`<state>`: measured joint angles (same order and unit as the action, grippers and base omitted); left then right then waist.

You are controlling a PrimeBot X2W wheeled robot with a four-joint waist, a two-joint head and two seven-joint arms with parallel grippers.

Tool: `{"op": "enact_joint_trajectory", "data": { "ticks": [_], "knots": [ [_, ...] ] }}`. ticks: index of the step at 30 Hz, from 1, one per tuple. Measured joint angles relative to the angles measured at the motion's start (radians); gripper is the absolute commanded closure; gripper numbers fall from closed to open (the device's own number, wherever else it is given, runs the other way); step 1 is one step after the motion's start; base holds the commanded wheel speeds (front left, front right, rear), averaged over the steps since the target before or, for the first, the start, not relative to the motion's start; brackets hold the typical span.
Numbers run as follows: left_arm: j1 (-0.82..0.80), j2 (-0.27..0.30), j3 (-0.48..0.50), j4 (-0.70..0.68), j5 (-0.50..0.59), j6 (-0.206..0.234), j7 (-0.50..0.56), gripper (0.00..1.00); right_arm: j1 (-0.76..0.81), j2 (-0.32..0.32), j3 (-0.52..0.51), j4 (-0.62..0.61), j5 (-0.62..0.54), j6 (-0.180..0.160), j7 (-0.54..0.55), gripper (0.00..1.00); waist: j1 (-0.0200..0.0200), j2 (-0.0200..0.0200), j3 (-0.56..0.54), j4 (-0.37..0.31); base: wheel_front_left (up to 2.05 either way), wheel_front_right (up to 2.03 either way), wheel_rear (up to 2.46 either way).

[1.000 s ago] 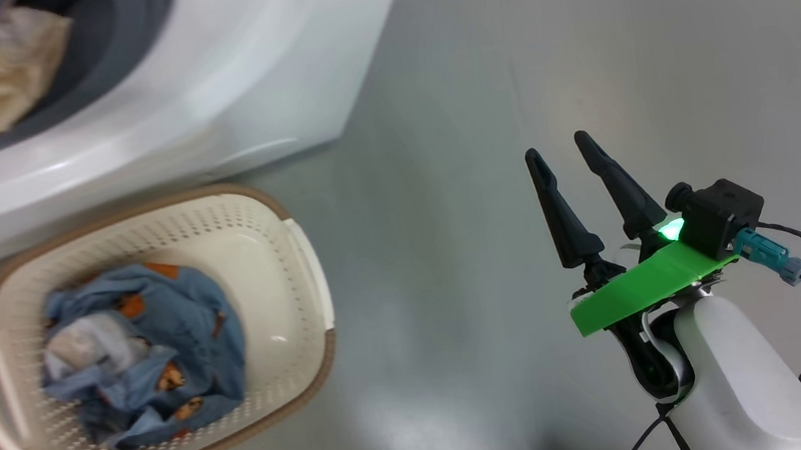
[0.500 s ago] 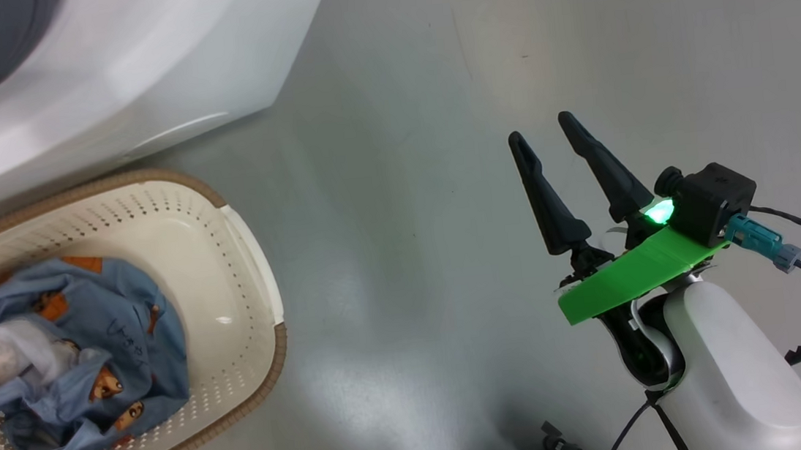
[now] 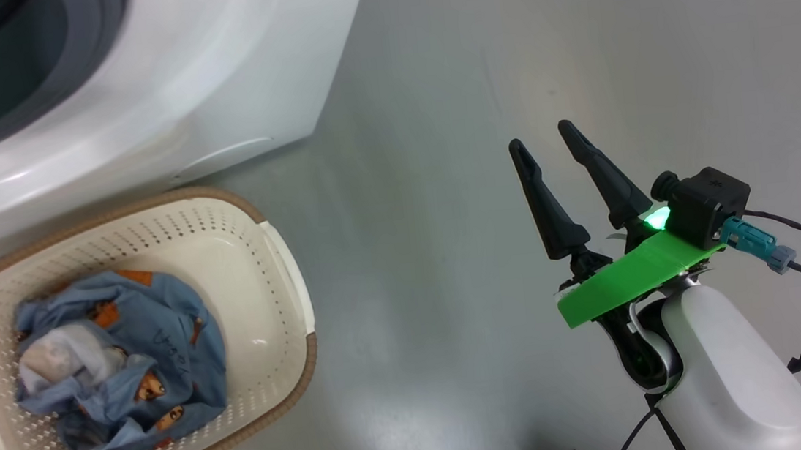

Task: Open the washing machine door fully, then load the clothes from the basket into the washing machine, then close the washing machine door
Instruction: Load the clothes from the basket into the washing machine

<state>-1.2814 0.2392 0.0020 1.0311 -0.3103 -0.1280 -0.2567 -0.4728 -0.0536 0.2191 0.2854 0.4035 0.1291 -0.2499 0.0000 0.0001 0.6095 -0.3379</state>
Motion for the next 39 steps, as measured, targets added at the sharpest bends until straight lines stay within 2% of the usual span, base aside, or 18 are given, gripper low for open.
{"op": "enact_joint_trajectory", "data": {
  "ticks": [8,23,39],
  "knots": [
    [0.078,-0.031,0.002,-0.049,0.0,0.0,0.0,0.0,0.001,0.0,-0.013,0.017,-0.005,0.0,0.0,0.0,0.0,0.0,-0.07,0.029,0.0,0.0,0.0],
    [0.426,-0.104,0.005,-0.254,0.027,0.0,0.0,0.0,0.058,-0.047,-0.041,0.052,-0.005,0.0,0.0,0.0,0.0,0.0,-0.242,0.102,0.0,0.0,0.0],
    [0.831,-0.146,-0.004,-0.538,0.044,-0.001,0.0,0.0,0.153,-0.089,-0.044,0.083,0.012,0.0,0.0,0.0,0.0,0.0,-0.424,0.212,0.0,0.0,0.0]
  ]
}}
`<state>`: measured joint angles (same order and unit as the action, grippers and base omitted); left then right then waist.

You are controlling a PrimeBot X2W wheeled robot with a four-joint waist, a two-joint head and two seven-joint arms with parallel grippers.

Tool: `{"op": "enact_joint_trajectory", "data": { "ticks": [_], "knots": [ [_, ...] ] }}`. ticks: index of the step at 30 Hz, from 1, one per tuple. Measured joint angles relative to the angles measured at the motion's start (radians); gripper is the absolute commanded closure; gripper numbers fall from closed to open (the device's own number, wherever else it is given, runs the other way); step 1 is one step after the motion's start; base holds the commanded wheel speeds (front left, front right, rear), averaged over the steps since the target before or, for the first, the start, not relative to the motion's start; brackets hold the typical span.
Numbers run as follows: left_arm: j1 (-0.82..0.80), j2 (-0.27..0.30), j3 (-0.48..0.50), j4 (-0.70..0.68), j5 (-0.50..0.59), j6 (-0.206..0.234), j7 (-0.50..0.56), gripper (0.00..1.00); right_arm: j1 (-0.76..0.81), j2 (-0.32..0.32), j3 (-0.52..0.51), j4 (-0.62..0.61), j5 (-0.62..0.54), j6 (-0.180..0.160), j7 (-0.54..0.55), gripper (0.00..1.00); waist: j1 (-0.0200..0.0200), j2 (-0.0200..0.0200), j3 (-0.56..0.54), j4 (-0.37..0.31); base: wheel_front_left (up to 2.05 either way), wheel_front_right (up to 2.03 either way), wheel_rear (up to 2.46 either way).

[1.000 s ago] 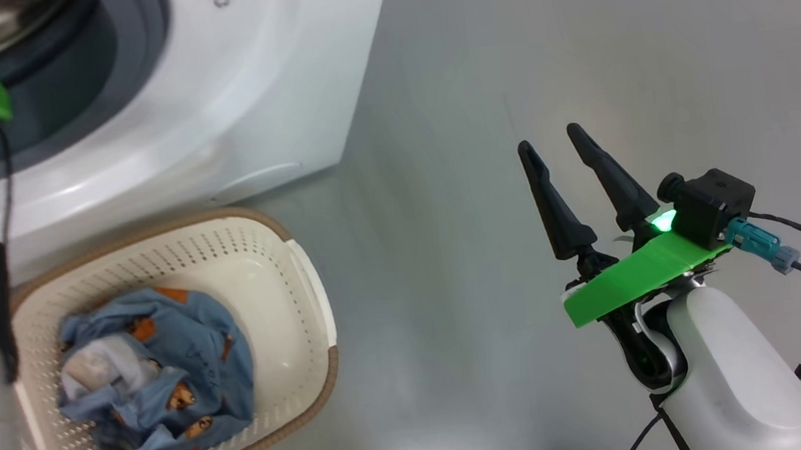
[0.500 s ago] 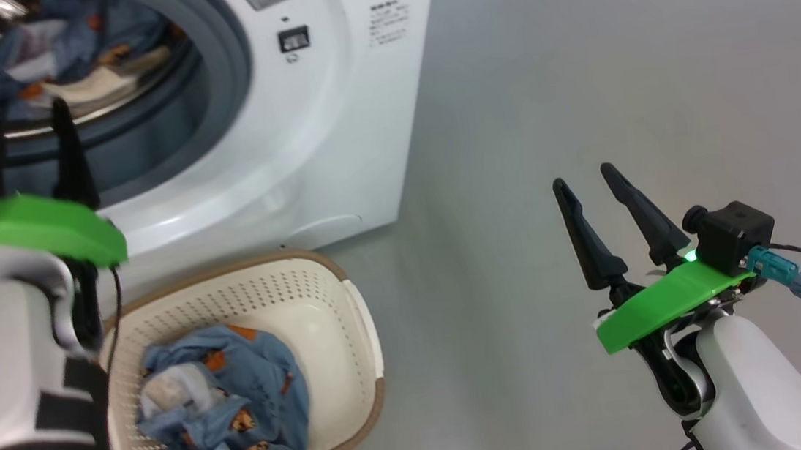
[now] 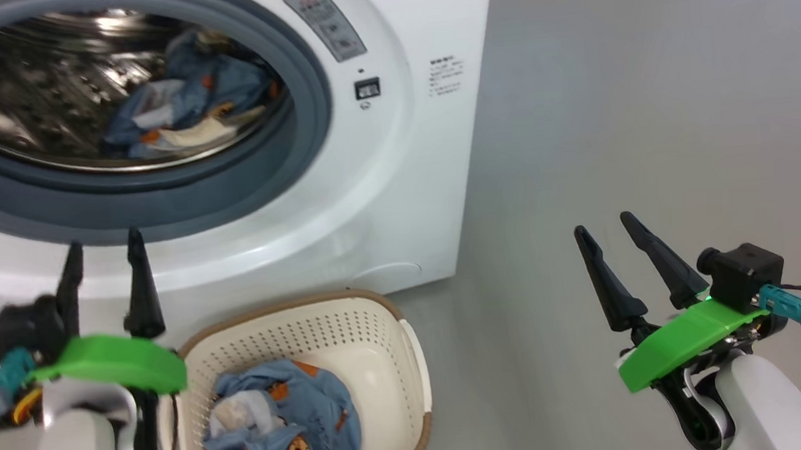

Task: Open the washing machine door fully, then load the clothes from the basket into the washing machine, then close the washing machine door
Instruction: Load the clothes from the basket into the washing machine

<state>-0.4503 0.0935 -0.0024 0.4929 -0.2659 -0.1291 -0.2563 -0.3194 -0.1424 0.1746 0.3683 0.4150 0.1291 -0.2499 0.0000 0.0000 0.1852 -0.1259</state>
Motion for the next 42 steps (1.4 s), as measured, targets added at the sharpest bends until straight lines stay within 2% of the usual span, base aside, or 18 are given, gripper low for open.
{"op": "enact_joint_trajectory", "data": {
  "ticks": [20,42],
  "knots": [
    [0.282,-0.041,0.053,-0.256,0.021,0.008,0.0,0.0,0.056,-0.032,-0.038,-0.01,0.002,0.0,0.0,0.0,0.0,0.0,-0.068,0.089,0.0,0.0,0.0],
    [0.309,-0.055,0.049,-0.276,0.023,0.012,0.0,0.0,0.058,-0.044,-0.048,-0.025,-0.009,0.0,0.0,0.0,0.0,0.0,-0.085,0.085,0.0,0.0,0.0]
  ]
}}
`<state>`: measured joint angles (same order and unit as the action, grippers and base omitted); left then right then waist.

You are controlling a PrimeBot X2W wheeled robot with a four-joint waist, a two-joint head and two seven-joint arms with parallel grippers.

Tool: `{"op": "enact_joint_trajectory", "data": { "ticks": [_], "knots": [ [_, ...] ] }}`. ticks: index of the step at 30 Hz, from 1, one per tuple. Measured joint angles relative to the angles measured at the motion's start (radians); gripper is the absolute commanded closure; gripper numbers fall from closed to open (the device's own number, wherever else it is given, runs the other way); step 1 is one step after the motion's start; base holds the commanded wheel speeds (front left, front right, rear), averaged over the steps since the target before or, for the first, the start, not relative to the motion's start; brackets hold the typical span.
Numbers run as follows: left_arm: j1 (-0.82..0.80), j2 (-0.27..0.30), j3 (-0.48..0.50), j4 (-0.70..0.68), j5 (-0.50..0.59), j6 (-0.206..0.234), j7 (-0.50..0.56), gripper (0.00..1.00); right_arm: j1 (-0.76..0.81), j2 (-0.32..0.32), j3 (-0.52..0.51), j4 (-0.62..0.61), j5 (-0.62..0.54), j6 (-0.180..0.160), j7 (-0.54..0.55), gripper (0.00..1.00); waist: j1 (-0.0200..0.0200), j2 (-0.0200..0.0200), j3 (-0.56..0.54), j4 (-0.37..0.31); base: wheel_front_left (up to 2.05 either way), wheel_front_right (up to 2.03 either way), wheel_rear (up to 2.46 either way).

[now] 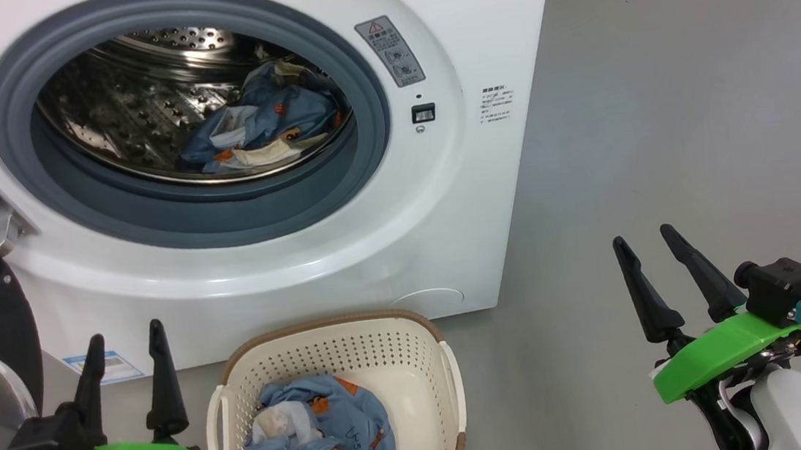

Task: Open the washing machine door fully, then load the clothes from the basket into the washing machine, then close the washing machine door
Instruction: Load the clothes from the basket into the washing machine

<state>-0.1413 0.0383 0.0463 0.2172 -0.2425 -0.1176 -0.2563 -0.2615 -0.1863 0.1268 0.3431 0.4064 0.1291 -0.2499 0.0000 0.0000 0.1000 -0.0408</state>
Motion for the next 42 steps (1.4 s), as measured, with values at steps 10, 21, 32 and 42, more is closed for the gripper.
{"op": "enact_joint_trajectory", "data": {
  "ticks": [10,21,32,42],
  "knots": [
    [0.002,-0.001,-0.002,0.0,0.0,0.0,0.0,0.0,0.0,0.0,0.0,-0.003,-0.002,0.0,0.0,0.0,0.0,0.0,0.007,-0.001,0.0,0.0,0.0],
    [0.002,-0.001,-0.03,0.043,-0.003,-0.002,0.0,0.0,0.0,0.001,0.0,-0.004,-0.002,0.0,0.0,0.0,0.0,0.0,0.018,-0.005,0.0,0.0,0.0],
    [-0.062,0.021,-0.082,0.199,-0.016,-0.006,0.001,0.0,-0.007,0.016,0.003,-0.019,-0.002,0.0,0.0,0.0,0.0,0.0001,0.087,-0.022,0.0,0.0,0.0],
    [-0.188,0.082,-0.142,0.303,-0.023,-0.011,0.002,0.0,-0.047,0.063,-0.021,-0.046,-0.029,0.0,0.0,0.0,0.0,0.0001,0.216,-0.057,0.0,0.0,0.0]
  ]
}}
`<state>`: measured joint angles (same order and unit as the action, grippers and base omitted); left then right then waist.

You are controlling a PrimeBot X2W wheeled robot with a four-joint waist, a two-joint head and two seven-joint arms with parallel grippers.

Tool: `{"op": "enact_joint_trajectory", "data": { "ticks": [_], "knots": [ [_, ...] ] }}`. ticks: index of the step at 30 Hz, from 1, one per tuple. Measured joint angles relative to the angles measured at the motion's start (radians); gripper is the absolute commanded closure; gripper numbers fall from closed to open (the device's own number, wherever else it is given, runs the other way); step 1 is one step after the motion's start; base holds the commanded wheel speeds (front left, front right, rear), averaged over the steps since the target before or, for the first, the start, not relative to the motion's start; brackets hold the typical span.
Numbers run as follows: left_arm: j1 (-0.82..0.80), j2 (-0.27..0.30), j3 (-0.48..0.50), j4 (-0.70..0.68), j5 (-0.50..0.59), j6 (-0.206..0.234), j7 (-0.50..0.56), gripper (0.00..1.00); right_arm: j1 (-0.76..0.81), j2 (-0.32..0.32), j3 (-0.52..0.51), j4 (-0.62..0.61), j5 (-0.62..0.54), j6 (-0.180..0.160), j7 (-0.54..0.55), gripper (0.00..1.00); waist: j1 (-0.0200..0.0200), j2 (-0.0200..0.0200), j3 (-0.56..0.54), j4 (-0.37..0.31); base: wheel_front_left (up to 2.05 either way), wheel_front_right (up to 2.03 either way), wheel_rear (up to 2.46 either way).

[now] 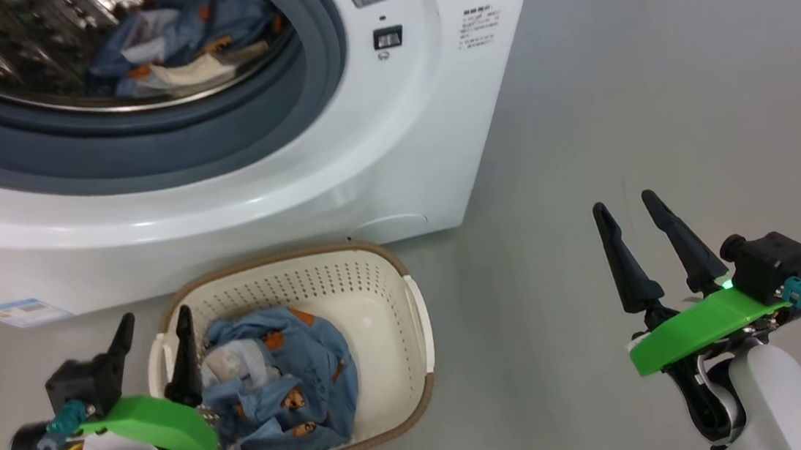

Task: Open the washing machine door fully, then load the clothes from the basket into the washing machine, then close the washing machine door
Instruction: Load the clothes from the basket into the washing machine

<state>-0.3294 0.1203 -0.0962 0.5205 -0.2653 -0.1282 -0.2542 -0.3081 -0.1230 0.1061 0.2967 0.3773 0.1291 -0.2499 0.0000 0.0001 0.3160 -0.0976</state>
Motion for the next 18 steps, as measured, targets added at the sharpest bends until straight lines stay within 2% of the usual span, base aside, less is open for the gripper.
{"op": "enact_joint_trajectory", "data": {
  "ticks": [3,8,18],
  "knots": [
    [-0.025,0.012,-0.018,0.023,-0.007,0.0,0.013,0.0,-0.008,0.006,-0.002,-0.007,-0.002,0.0,0.0,0.0,0.0,0.0,0.025,-0.008,0.0,0.0,0.0],
    [-0.104,0.063,-0.139,0.104,-0.055,-0.001,0.089,0.0,-0.042,0.032,-0.003,-0.02,-0.007,0.0,0.0,0.0,0.0,0.0,0.101,-0.036,0.0,0.0,0.0],
    [-0.246,0.138,-0.298,0.275,-0.111,-0.001,0.192,0.0,-0.089,0.059,0.009,-0.035,-0.007,0.0,0.0,0.0,0.0,-0.0001,0.212,-0.096,0.0,0.0,0.0]
  ]
}}
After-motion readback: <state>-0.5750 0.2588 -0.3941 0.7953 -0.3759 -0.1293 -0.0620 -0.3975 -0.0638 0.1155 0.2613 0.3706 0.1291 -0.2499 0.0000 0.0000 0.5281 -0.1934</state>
